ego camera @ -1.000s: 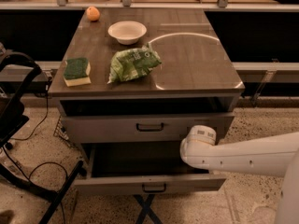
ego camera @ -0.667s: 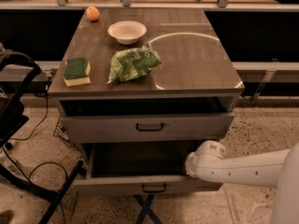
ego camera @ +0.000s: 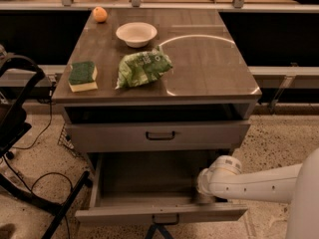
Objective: Open middle drawer
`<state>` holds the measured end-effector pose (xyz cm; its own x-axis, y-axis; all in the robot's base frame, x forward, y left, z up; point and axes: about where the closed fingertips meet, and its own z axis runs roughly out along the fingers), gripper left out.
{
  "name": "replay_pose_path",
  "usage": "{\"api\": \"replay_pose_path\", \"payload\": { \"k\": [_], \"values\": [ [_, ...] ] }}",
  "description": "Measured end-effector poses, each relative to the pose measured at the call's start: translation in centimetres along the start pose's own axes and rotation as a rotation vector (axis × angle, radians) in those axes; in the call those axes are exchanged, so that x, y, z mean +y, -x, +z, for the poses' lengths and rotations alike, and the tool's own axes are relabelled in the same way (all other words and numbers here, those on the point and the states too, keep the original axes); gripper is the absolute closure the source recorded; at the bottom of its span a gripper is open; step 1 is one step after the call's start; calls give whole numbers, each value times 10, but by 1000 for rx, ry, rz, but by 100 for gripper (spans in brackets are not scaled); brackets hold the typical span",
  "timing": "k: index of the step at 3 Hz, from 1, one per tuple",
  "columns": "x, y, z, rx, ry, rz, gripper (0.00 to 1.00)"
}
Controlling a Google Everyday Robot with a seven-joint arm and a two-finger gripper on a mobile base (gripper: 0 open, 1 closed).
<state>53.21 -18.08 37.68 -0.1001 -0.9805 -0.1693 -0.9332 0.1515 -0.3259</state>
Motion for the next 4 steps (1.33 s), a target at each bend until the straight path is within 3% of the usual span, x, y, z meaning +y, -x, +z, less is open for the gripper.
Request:
{"api": "replay_pose_path", "payload": {
  "k": [1,2,3,4],
  "values": [
    [1,0,1,0,1,0,100],
    [15,-1,-3,27,36,1,100],
    [69,-4,-22,73,110,45,100],
    [76,-4,-25,80,119,50,100]
  ]
}}
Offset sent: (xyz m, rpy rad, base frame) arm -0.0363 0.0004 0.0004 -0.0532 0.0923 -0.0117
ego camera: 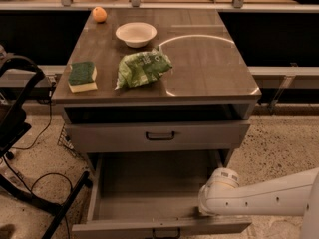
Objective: Open middle drawer
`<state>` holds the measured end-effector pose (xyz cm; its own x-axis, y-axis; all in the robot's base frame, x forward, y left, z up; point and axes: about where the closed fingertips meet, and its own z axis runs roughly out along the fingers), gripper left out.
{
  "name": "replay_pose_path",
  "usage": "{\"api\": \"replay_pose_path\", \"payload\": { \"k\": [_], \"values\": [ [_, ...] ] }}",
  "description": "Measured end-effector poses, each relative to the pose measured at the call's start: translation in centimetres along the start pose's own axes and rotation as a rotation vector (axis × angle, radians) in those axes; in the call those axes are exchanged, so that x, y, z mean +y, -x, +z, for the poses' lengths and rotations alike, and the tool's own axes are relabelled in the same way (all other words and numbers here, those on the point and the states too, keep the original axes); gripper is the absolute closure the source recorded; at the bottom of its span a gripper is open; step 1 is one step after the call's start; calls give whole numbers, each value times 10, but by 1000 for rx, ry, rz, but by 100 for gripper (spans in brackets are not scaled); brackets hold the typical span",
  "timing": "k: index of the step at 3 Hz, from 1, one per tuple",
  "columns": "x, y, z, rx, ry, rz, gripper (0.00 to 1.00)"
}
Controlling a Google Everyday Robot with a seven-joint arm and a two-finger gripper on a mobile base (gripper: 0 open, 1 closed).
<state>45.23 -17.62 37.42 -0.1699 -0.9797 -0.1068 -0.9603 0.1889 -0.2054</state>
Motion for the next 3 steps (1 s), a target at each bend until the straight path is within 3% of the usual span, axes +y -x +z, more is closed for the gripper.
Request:
{"api": "replay_pose_path", "payload": {
  "k": [1,2,3],
  "values": [
    [37,10,-7,9,51,-7,100],
    [37,10,-7,9,51,-8,100],
    [33,23,-3,2,84,-68,100]
  ]
}}
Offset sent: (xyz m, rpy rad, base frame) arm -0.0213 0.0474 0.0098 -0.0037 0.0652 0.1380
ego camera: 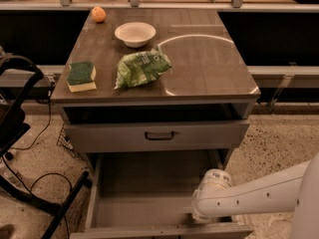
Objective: Open middle drawer
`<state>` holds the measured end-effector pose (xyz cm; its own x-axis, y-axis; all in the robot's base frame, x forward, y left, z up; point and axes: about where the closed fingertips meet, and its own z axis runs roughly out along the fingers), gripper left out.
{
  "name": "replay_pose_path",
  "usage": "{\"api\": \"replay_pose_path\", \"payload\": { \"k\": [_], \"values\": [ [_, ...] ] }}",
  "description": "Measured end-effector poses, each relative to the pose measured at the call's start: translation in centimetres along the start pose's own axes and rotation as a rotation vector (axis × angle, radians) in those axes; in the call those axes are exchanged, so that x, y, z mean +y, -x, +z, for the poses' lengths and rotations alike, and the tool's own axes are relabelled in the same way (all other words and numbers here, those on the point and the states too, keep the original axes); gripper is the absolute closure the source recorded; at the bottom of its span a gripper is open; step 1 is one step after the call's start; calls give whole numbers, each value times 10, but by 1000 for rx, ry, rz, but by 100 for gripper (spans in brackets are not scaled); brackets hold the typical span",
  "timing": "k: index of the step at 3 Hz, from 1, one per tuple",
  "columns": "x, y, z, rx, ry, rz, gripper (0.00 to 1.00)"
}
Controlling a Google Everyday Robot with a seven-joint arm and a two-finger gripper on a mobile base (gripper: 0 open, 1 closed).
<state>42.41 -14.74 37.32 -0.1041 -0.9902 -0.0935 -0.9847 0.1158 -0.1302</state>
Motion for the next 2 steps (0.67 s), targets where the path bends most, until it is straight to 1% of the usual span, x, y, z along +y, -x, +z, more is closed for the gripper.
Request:
{"api": "replay_pose_path", "payload": {
  "k": [1,2],
  "values": [
    [0,0,0,0,0,0,100],
    [22,-8,5,9,42,21,100]
  ]
}}
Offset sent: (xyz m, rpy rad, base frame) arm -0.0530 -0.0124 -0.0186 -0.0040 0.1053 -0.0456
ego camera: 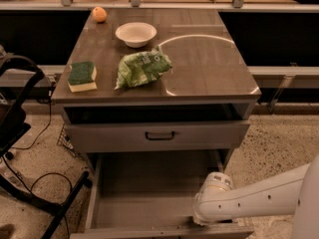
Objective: Open middle drawer
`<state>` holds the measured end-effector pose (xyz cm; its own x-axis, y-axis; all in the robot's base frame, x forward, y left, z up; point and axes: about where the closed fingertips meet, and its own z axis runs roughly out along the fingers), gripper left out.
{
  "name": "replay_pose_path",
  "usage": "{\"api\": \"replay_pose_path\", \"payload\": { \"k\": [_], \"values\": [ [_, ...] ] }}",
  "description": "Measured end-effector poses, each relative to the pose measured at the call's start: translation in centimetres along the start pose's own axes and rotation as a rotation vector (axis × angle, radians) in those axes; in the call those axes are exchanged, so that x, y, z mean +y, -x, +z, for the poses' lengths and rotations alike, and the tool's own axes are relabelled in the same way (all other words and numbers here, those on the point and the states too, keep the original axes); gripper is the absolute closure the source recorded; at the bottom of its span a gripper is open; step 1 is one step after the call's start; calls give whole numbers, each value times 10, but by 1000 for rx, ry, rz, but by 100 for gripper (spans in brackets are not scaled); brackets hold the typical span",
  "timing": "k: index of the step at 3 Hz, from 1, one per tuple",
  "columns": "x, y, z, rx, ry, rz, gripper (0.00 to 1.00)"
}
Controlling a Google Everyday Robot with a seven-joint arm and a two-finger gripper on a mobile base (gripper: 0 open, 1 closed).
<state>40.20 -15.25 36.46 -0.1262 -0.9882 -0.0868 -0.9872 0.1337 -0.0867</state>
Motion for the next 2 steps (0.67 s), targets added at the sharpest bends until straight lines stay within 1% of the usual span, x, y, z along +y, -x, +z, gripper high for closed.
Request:
{"api": "replay_pose_path", "payload": {
  "k": [1,2],
  "values": [
    [15,-4,4,0,24,13,100],
    [16,-4,5,0,26,12,75]
  ]
}}
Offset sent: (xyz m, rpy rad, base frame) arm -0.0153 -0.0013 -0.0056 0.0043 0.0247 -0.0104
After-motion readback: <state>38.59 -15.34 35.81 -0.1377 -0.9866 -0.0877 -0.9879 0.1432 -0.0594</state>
